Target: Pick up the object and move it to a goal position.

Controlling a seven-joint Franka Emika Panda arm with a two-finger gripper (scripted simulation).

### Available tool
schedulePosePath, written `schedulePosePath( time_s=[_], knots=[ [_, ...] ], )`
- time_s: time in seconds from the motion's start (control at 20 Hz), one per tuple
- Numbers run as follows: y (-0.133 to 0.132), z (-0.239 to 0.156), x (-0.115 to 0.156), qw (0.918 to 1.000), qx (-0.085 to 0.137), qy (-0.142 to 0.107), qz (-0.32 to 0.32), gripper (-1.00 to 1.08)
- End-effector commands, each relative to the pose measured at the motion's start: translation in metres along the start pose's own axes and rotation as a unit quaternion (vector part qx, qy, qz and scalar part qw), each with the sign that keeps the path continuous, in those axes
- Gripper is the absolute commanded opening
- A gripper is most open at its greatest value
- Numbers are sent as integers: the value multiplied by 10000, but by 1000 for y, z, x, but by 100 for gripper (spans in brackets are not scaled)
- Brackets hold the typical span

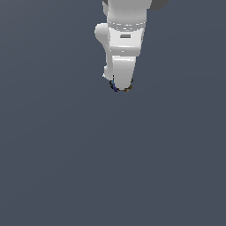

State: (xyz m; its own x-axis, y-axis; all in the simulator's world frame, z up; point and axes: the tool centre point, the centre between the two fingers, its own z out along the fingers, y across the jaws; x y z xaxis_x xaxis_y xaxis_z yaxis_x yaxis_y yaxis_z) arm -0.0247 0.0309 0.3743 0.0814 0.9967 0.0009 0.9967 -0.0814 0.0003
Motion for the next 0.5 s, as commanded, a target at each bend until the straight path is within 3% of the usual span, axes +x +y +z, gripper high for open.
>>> schedulePosePath(
  time_s=[0.0, 0.45],
  knots=[
    [-2, -9, -2, 10000, 1, 0, -1, -100],
    [0, -9, -2, 10000, 2, -3, 4, -100]
  ],
)
